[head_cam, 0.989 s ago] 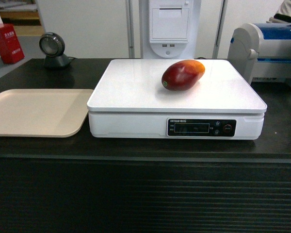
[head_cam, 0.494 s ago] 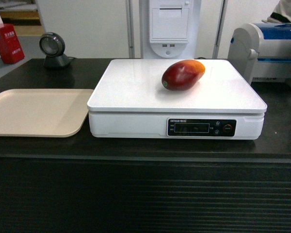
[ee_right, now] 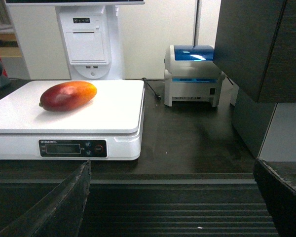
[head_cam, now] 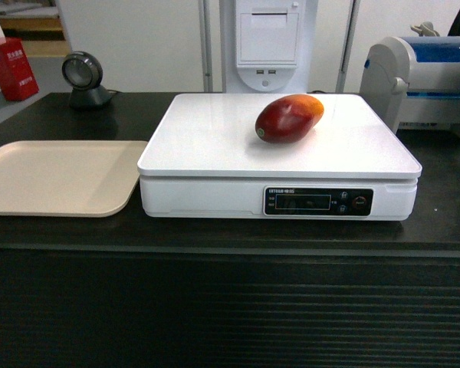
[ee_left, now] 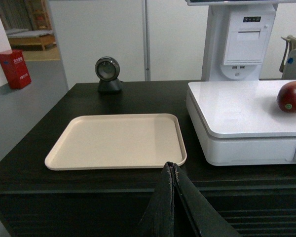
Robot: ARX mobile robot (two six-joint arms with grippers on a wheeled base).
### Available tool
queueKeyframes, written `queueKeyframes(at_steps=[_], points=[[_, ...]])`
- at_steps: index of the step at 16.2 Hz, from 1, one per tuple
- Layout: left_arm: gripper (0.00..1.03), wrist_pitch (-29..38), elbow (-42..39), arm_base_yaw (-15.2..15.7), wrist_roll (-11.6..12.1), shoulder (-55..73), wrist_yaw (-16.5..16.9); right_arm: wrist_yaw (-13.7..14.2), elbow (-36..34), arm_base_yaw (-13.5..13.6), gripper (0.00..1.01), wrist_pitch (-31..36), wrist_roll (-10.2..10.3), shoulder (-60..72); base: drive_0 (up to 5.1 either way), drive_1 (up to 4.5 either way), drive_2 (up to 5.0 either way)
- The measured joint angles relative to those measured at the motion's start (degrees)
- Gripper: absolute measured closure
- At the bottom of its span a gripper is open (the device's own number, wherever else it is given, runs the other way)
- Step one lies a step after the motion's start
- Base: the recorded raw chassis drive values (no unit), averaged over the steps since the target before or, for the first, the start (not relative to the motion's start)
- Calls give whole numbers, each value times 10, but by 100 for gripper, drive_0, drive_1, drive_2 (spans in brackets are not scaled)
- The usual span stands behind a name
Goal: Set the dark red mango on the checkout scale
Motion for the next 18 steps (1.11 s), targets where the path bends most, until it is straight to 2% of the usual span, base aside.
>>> queueKeyframes(at_steps=[4,6,13,14,18], points=[[101,-37,0,0,0,-38,0,0,0,0,3,0,0,0,0,0,0],[101,-143,0,0,0,-126,0,0,0,0,3,0,0,0,0,0,0],[101,-138,0,1,0,-131,0,0,0,0,3,0,0,0,0,0,0],[98,-138,0,1,-1,-131,0,0,0,0,3,0,0,0,0,0,0],[51,-138,0,1,-1,-131,0,0,0,0,3,0,0,0,0,0,0]])
